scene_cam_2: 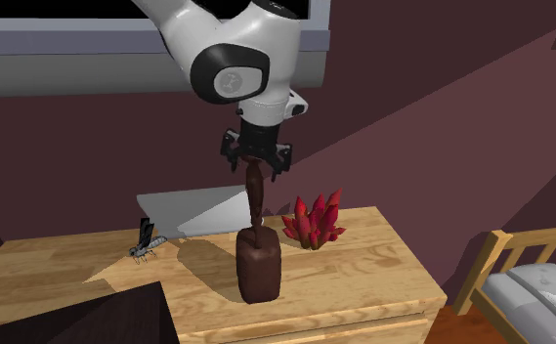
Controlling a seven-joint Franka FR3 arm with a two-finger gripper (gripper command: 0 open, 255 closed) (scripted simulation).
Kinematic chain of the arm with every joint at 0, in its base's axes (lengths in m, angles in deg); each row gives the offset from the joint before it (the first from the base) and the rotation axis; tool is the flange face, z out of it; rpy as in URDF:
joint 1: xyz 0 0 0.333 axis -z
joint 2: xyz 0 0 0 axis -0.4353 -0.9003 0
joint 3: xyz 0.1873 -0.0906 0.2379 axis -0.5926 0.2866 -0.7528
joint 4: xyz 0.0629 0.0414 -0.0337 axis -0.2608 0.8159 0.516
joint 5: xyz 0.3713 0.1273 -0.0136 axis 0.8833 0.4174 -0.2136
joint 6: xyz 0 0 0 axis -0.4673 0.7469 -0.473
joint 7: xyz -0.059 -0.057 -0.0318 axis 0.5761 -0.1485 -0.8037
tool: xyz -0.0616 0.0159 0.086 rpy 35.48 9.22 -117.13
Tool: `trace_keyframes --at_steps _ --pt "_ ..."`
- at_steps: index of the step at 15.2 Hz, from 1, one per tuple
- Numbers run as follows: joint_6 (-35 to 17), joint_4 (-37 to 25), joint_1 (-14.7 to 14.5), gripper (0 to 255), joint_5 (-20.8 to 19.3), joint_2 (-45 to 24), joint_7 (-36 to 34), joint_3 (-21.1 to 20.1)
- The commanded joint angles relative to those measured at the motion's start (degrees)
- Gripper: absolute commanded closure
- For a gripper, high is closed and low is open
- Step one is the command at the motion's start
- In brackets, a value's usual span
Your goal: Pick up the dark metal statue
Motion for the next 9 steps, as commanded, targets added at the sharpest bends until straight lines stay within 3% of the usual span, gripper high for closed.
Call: trace_keyframes --at_steps 1,7,8,9 --pt "-1.16 -0.07 -0.02 0 0.61 -1.21 0.92 -0.29" --pt "-3.91 0.23 0.13 0 1.97 -3.83 2.63 -0.76" --pt "-3.92 0.32 0.11 255 1.97 -3.74 2.60 -0.78" --pt "-3.90 0.34 0.11 255 1.97 -3.70 2.59 -0.77"
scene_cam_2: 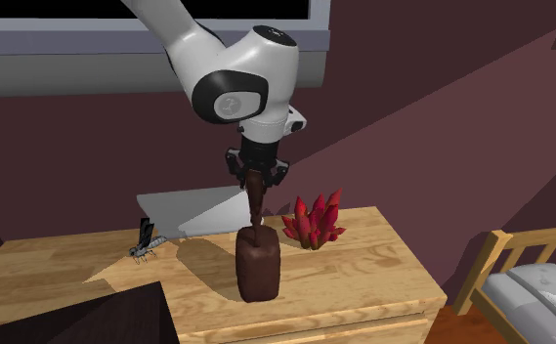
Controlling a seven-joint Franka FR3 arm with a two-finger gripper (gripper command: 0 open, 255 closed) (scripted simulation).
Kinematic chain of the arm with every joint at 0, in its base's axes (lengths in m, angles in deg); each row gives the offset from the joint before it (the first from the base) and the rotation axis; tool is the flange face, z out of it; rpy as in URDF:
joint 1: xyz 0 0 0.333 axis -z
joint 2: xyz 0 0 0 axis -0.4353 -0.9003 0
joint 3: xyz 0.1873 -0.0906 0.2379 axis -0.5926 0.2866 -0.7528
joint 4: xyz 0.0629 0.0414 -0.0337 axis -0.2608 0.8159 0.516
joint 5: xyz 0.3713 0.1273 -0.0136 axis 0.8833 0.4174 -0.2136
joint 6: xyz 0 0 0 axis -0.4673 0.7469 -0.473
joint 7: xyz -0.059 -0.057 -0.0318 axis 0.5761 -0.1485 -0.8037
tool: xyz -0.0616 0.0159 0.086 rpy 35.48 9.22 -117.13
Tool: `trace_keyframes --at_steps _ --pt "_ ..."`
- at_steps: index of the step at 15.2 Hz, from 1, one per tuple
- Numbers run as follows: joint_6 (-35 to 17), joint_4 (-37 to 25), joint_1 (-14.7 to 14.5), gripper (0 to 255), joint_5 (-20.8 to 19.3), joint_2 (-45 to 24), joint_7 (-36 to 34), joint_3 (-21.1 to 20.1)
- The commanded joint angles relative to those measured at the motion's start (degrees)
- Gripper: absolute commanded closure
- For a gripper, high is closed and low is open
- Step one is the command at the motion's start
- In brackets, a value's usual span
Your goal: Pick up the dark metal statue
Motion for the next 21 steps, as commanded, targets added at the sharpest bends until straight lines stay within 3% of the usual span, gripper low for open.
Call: trace_keyframes --at_steps 1,8,21 --pt "-0.06 0.04 -0.01 255 0.04 -0.05 0.03 -0.03" --pt "-0.06 -0.08 0.01 255 0.04 -0.18 0.08 -0.02" --pt "7.95 -1.62 -0.24 255 -3.59 6.77 -4.58 1.12"
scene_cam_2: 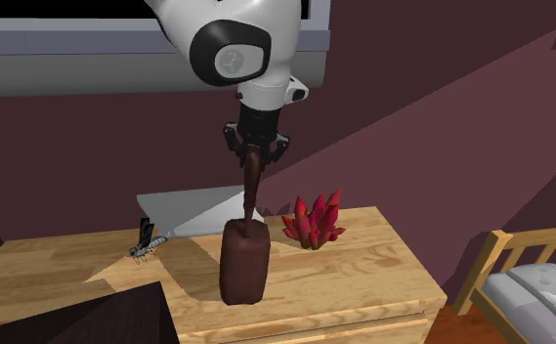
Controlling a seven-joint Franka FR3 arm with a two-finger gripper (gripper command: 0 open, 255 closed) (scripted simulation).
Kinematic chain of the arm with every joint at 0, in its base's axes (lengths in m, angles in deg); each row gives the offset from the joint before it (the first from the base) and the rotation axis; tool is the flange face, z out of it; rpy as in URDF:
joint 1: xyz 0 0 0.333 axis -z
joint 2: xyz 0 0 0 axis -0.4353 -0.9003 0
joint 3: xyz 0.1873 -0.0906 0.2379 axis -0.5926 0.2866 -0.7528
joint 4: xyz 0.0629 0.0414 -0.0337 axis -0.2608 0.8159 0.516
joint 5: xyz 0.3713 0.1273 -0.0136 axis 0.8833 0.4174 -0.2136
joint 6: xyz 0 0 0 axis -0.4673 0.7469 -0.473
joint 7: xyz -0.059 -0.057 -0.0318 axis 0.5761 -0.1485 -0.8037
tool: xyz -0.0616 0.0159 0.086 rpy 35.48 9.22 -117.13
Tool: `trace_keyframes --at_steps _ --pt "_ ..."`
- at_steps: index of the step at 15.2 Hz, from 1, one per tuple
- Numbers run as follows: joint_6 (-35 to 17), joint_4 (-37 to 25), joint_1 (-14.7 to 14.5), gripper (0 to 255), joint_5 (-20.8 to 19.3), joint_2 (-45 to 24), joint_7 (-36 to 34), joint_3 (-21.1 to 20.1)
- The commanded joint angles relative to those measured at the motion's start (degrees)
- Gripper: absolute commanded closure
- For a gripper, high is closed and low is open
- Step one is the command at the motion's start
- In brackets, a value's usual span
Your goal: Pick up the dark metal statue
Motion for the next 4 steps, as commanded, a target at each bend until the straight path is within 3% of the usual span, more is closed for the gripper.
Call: trace_keyframes --at_steps 1,4 --pt "1.21 -0.27 -0.02 255 -0.44 1.25 -0.67 0.10" --pt "1.95 -0.53 -0.01 255 -0.72 1.78 -1.05 0.16"
